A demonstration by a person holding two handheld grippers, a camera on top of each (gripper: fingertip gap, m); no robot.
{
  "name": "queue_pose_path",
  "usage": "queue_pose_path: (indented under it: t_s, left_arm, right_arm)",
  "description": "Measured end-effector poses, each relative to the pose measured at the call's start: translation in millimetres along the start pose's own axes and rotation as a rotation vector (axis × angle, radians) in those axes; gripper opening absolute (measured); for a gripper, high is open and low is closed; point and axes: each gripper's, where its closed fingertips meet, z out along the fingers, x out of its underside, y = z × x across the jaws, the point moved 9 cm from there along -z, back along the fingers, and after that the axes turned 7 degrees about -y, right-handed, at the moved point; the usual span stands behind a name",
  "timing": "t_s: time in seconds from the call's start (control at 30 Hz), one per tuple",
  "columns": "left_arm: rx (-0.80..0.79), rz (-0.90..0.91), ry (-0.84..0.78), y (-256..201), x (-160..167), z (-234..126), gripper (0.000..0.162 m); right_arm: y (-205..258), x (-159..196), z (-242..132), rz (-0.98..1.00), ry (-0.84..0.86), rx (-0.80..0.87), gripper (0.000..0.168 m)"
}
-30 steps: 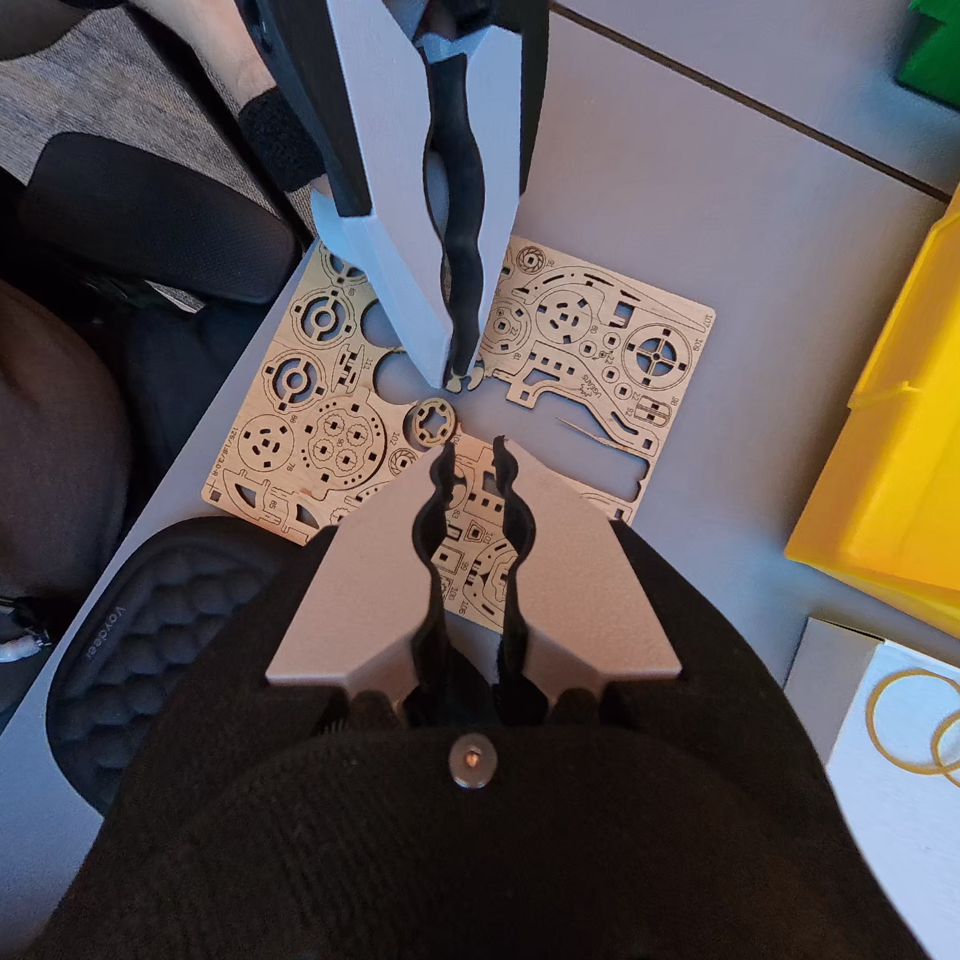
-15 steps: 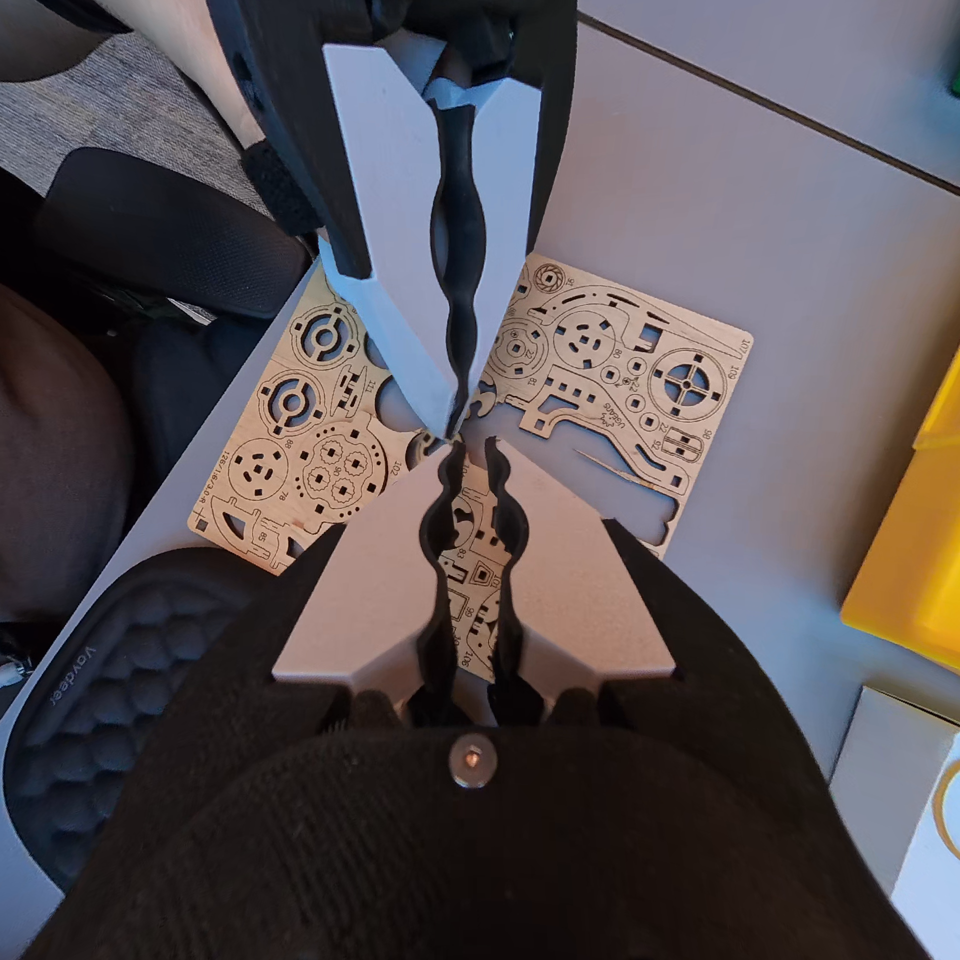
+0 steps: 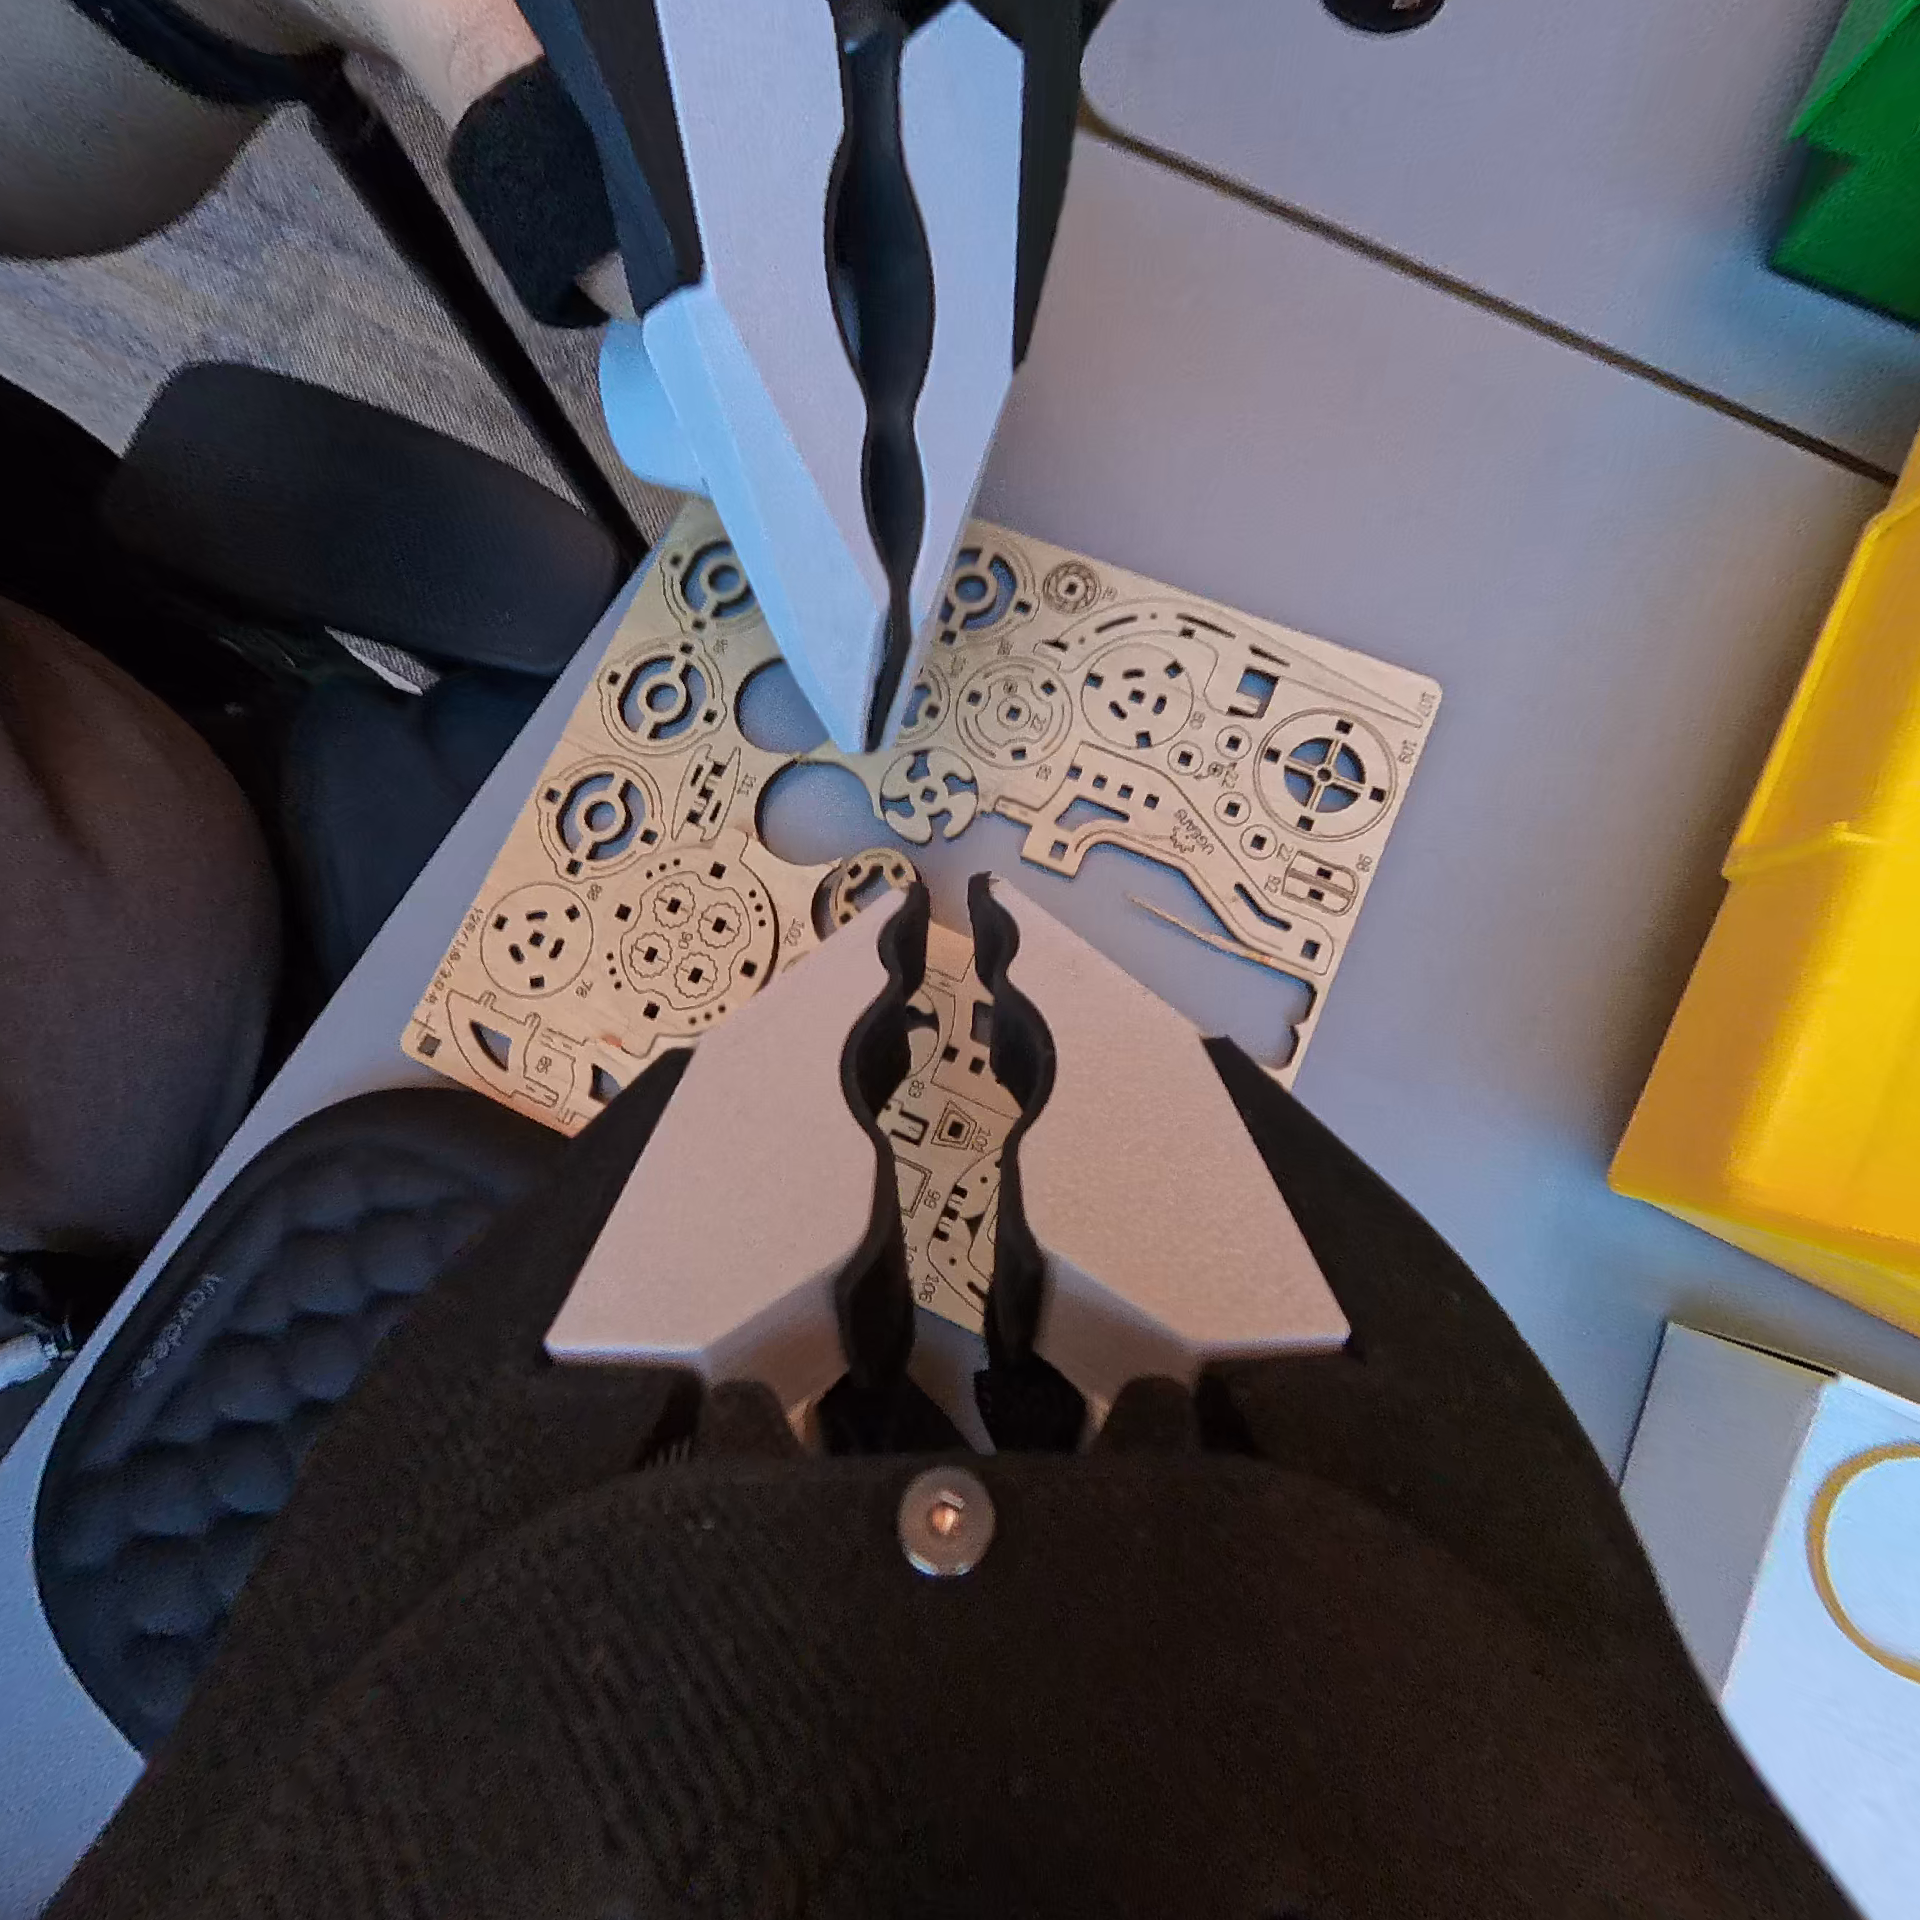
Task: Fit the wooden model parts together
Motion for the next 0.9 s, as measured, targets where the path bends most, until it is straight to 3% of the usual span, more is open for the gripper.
queue_pose_path:
  t_s: [0.03,0.27,0.67,0.9]
  left_arm:
    - [-0.007,0.001,-0.030,-1,-1,-7,0.000]
    - [-0.025,0.125,-0.081,-13,11,-29,0.008]
    - [-0.041,0.350,0.018,-22,50,-22,0.021]
    - [0.003,0.340,0.015,-24,56,-10,0.022]
  right_arm:
    - [-1,-2,-1,0.016,-0.023,-0.001,0.008]
    - [8,-1,14,0.128,-0.090,-0.257,0.030]
    - [6,5,12,-0.136,0.025,-0.187,0.029]
    - [9,4,8,-0.141,-0.054,-0.192,0.022]
